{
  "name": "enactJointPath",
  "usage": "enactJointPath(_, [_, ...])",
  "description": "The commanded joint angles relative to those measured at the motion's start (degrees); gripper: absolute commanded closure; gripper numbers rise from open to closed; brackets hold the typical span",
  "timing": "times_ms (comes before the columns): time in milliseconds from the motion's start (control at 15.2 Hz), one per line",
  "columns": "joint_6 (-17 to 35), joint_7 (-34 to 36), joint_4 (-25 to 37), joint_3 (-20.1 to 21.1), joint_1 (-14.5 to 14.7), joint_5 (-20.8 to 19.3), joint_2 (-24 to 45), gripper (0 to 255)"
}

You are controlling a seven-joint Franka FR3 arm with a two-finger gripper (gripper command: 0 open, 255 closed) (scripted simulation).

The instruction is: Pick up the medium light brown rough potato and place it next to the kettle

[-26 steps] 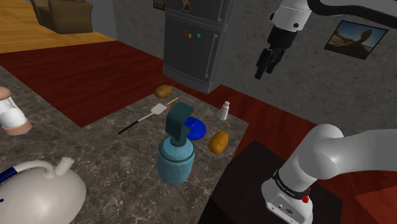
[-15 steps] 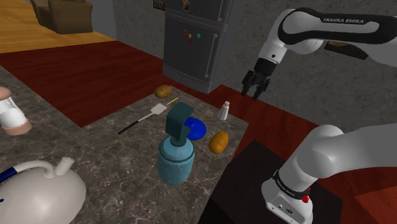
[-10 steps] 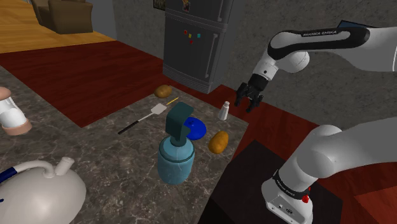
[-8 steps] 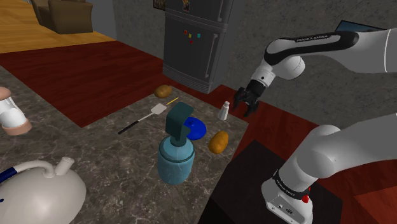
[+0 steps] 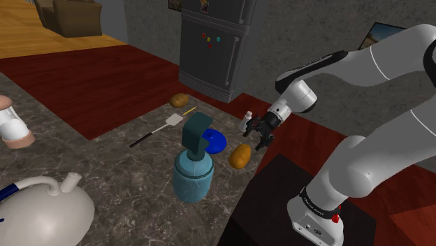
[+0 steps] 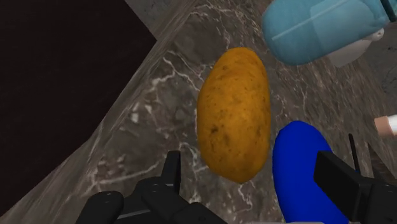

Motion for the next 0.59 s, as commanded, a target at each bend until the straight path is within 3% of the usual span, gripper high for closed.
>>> enactJointPath(0, [1.4,-1.9,-0.8,0.0,1.4,3.5,1.9,0])
enactJointPath(330, [4.2,-4.2,-2.0,1.5,4.1,8.7,4.1,0])
enactJointPath(528, [4.6,-4.5,-2.1,1.7,4.5,9.3,4.4,0])
